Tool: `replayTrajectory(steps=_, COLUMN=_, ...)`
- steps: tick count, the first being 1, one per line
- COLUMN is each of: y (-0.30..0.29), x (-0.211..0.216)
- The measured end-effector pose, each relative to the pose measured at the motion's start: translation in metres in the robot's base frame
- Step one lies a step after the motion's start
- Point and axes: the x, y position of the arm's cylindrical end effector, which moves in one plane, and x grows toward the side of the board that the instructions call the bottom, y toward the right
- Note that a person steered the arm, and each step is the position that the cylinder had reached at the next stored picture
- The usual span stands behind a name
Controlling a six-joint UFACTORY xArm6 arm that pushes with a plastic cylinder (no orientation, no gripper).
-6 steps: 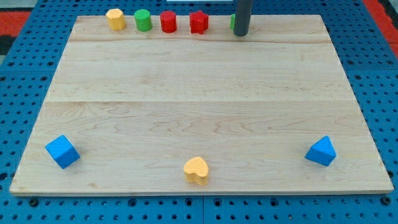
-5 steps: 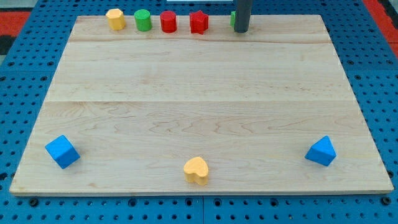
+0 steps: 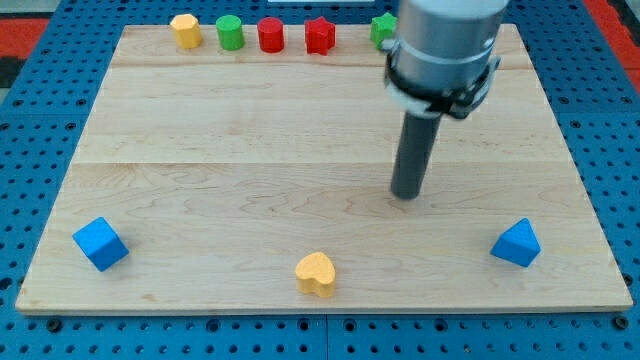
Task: Slide blue cube to the top left
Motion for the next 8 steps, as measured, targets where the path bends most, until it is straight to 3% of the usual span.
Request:
replayTrajectory(steps=3, y=-0.228, x=0.097)
replayTrajectory(steps=4, y=-0.299, x=0.091)
replayTrajectory(steps=6, y=-0.35, x=0.056)
replayTrajectory(steps=8, y=-0.298, x=0.076)
